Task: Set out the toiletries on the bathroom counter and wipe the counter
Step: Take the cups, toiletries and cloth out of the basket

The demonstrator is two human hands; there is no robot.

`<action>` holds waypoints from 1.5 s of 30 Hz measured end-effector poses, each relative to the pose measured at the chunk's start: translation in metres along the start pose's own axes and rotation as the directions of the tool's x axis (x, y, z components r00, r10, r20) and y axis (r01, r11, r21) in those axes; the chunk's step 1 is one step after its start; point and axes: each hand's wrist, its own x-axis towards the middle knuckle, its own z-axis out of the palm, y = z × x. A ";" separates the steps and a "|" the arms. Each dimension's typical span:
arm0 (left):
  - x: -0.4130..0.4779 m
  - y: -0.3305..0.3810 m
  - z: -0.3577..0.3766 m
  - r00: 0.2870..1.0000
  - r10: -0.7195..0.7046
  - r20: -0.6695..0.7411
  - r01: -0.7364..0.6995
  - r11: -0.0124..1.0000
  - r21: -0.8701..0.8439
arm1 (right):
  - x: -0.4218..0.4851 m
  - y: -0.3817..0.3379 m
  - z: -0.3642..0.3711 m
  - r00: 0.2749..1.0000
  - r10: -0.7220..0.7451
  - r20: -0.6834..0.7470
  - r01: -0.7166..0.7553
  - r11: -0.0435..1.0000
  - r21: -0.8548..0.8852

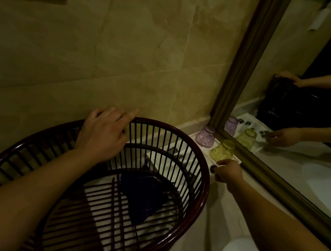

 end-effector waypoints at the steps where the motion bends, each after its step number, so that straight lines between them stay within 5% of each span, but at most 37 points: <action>1: 0.000 0.000 0.000 1.000 0.001 0.000 -0.001 1.000 0.002 | 0.002 0.001 0.002 1.000 -0.023 -0.006 0.023 0.999 -0.039; 22: 0.003 -0.003 0.009 1.000 0.004 -0.020 -0.003 0.999 0.043 | 0.011 0.004 0.009 0.991 -0.135 -0.017 0.120 0.928 -0.354; 26: 0.002 -0.003 0.007 1.000 0.005 -0.016 -0.005 1.000 0.022 | -0.003 -0.006 0.003 0.982 -0.182 -0.048 0.165 0.957 -0.239; 29: 0.001 -0.002 0.005 1.000 0.002 -0.006 -0.002 1.000 0.008 | -0.033 -0.035 -0.003 0.961 -0.277 -0.002 0.277 0.959 0.067; 34: -0.001 0.001 -0.001 0.999 -0.043 0.033 0.044 0.998 -0.033 | -0.111 -0.102 -0.018 0.816 -0.527 0.238 0.473 0.845 0.249; 38: -0.001 0.000 -0.005 0.996 -0.055 0.073 0.059 0.997 -0.049 | -0.148 -0.138 -0.010 0.707 -0.529 0.469 0.649 0.749 -0.135; 43: -0.002 0.001 -0.012 0.994 -0.055 0.100 0.059 0.998 -0.034 | -0.161 -0.165 0.026 0.651 -0.578 0.492 0.754 0.419 -0.506; 45: -0.003 -0.001 -0.016 0.990 -0.054 0.129 0.059 0.998 -0.038 | -0.160 -0.172 0.030 0.668 -0.539 0.514 0.739 0.395 -0.546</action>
